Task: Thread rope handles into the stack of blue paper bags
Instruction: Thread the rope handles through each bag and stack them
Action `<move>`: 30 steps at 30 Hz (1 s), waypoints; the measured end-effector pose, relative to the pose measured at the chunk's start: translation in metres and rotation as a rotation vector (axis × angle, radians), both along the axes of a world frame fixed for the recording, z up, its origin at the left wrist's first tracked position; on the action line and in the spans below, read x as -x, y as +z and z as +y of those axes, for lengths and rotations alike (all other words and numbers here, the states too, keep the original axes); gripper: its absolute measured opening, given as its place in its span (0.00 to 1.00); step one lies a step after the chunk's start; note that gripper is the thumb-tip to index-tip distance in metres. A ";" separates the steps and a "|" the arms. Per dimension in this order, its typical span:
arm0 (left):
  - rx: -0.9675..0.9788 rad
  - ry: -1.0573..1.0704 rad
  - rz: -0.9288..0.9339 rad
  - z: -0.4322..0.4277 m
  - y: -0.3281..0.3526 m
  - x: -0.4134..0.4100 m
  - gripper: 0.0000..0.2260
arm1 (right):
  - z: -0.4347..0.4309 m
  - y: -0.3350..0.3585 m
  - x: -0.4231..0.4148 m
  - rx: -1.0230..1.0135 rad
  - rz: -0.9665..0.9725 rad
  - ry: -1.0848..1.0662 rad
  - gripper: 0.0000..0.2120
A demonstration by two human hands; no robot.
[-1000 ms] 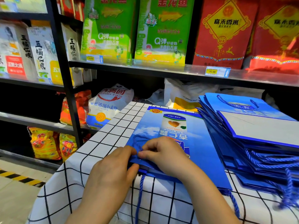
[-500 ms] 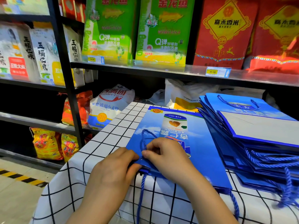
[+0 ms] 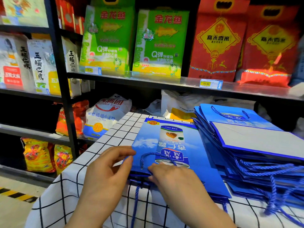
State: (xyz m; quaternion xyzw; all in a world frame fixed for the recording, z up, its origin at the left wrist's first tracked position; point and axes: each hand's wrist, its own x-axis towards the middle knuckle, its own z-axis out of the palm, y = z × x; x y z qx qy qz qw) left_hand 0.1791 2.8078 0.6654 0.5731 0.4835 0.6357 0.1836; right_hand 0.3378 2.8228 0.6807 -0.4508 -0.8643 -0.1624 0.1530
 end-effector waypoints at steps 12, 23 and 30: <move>0.143 -0.357 0.261 0.005 0.015 0.015 0.24 | -0.007 0.026 -0.034 0.122 0.361 0.148 0.17; 0.014 -0.150 -0.269 0.034 0.030 0.033 0.07 | -0.008 0.040 -0.047 -0.279 1.037 0.188 0.28; -0.213 -0.161 -0.396 0.021 0.071 0.044 0.09 | 0.019 0.043 -0.023 0.253 1.436 0.217 0.15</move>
